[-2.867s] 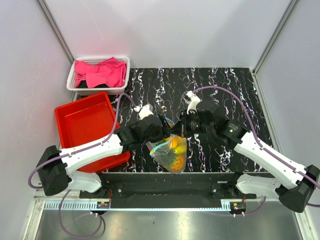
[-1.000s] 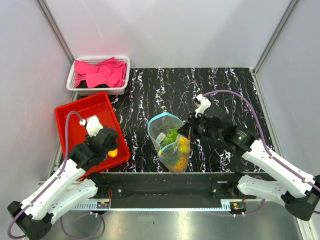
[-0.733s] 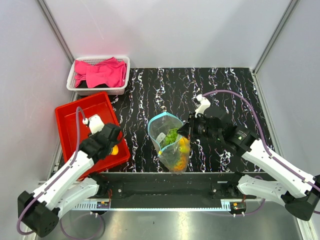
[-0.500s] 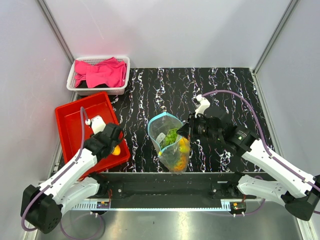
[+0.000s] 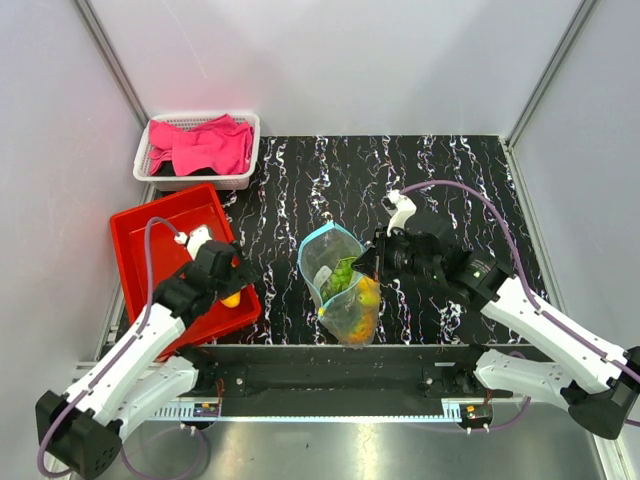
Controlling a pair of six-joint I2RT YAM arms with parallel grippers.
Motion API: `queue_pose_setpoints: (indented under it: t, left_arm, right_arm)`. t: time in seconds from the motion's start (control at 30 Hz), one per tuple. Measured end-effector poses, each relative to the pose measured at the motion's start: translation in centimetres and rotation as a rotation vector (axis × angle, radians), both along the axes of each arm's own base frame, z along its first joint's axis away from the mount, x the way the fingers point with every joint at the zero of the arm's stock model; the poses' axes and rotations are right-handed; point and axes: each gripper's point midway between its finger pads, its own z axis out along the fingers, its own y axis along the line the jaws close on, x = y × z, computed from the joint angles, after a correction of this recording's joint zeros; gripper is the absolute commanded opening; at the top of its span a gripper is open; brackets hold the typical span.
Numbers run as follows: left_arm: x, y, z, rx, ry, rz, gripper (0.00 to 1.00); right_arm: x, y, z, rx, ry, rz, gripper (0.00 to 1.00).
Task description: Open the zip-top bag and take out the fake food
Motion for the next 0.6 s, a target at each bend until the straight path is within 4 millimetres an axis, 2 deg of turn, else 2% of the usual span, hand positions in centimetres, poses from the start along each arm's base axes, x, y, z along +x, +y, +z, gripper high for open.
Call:
queue_pose_setpoints:
  t: [0.2,0.23,0.33,0.4,0.47,0.53,0.57,0.6]
  left_arm:
    - [-0.4,-5.7,3.9,-0.184,-0.048,-0.239,0.99]
    - [-0.5,-6.5,4.5,-0.195,-0.050,-0.274,0.97]
    - [-2.0,-10.7,7.0,-0.202,-0.077,-0.458,0.90]
    - [-3.2,-13.5,10.3,-0.213,-0.152,-0.579,0.84]
    - [-3.9,-15.1,13.4,-0.239,-0.230,-0.645,0.77]
    - [-4.2,-16.0,16.2,-0.257,-0.308,-0.675,0.74]
    - [-4.2,-16.3,17.2,-0.260,-0.339,-0.685,0.67]
    - [-4.3,-16.6,17.7,-0.254,-0.355,-0.699,0.66]
  right_arm:
    - [0.0,0.1,-0.1,-0.002,0.003,0.009,0.00]
    - [-0.1,0.2,-0.1,-0.002,0.004,0.012,0.00]
    - [-0.3,0.3,-0.2,-0.002,0.011,0.024,0.00]
    - [-0.2,0.4,-0.4,-0.006,0.014,0.026,0.00]
    - [-0.2,0.4,-0.6,-0.012,0.018,0.027,0.00]
    - [-0.1,0.7,-0.6,-0.014,0.025,0.032,0.00]
    - [0.0,0.8,-0.6,-0.015,0.028,0.034,0.00]
    - [0.1,1.1,-0.6,-0.016,0.031,0.039,0.00]
